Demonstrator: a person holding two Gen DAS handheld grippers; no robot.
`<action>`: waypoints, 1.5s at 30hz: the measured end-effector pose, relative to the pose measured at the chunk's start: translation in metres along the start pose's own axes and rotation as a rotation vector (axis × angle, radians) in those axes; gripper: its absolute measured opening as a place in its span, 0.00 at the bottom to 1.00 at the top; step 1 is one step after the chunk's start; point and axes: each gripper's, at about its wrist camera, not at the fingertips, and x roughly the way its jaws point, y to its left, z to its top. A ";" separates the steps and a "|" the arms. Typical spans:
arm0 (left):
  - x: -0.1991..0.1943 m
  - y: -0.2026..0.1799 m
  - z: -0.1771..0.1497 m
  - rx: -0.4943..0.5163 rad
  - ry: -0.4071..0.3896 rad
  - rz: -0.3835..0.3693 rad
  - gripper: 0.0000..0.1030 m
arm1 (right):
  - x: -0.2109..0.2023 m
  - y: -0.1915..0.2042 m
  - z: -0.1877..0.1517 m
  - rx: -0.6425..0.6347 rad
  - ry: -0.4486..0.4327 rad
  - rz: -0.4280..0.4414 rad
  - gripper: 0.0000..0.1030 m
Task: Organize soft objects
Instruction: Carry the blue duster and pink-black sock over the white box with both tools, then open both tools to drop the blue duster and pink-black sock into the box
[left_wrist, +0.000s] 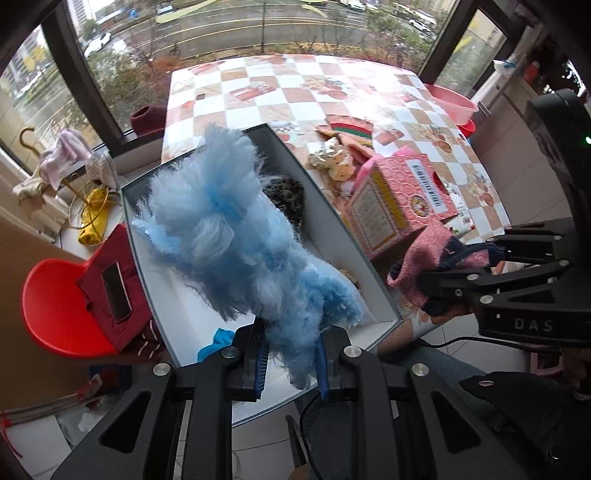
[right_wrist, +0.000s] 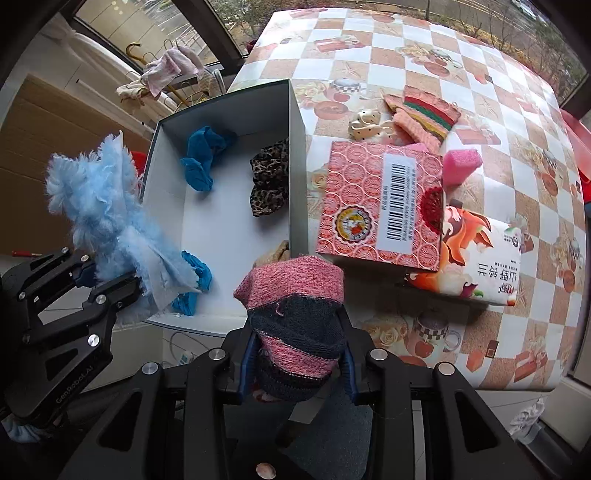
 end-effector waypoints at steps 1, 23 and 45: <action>0.000 0.006 -0.002 -0.020 -0.001 0.008 0.22 | 0.000 0.004 0.002 -0.014 0.003 -0.001 0.37; 0.006 0.041 -0.008 -0.150 0.002 0.076 0.22 | 0.014 0.070 0.041 -0.160 0.021 0.031 0.37; 0.014 0.044 -0.003 -0.153 0.021 0.083 0.22 | 0.018 0.064 0.044 -0.142 0.039 0.034 0.37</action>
